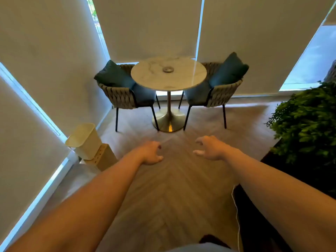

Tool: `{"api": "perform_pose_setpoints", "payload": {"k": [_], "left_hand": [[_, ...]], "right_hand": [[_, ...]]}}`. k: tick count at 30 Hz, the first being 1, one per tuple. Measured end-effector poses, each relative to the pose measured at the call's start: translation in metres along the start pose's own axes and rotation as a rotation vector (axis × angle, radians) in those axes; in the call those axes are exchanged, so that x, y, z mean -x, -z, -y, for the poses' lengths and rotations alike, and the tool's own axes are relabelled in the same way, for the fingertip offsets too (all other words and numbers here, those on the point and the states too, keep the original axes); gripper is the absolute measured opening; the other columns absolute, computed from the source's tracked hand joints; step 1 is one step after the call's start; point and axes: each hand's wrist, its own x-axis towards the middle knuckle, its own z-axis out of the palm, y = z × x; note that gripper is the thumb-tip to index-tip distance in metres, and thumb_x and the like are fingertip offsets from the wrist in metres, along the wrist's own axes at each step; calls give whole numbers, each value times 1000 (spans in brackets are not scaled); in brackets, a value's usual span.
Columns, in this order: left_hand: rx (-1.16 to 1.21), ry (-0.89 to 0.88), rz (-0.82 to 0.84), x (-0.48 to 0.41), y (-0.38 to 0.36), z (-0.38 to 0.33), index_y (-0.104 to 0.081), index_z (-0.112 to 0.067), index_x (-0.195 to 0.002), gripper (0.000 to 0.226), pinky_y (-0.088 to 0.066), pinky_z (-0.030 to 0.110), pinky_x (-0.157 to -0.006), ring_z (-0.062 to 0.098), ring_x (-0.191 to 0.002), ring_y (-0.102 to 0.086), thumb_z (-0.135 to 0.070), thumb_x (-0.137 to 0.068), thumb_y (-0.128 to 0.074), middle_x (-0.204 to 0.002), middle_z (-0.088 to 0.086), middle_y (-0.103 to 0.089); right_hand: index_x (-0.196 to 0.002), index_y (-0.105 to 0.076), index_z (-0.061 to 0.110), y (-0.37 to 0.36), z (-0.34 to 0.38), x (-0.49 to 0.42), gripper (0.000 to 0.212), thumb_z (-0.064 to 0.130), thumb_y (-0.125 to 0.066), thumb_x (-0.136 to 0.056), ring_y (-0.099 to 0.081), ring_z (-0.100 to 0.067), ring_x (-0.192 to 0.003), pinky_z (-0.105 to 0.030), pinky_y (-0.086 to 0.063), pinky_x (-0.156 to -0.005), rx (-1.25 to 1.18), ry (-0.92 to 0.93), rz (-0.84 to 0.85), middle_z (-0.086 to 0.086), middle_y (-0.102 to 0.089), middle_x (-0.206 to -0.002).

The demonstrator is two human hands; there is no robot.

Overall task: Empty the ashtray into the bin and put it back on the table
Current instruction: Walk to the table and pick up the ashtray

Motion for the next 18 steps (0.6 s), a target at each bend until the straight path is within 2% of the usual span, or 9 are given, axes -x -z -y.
{"api": "perform_pose_setpoints", "payload": {"k": [7, 18], "left_hand": [[42, 32, 130, 0, -49, 15, -45, -9, -146, 59, -42, 35, -109, 31, -135, -49, -34, -96, -62, -148, 14, -50], [27, 65, 220, -59, -68, 35, -45, -13, -146, 62, -45, 37, -107, 32, -131, -52, -37, -93, -64, -145, 15, -53]], "right_hand": [[-142, -42, 10, -68, 9, 3, 68, 49, -61, -89, -44, -31, -134, -39, -39, -109, -58, -67, 145, -13, -50, -144], [-149, -29, 13, -97, -15, -47, 75, 49, -57, -91, -33, -31, -141, -44, -35, -112, -109, -87, 310, -11, -38, -153]]}}
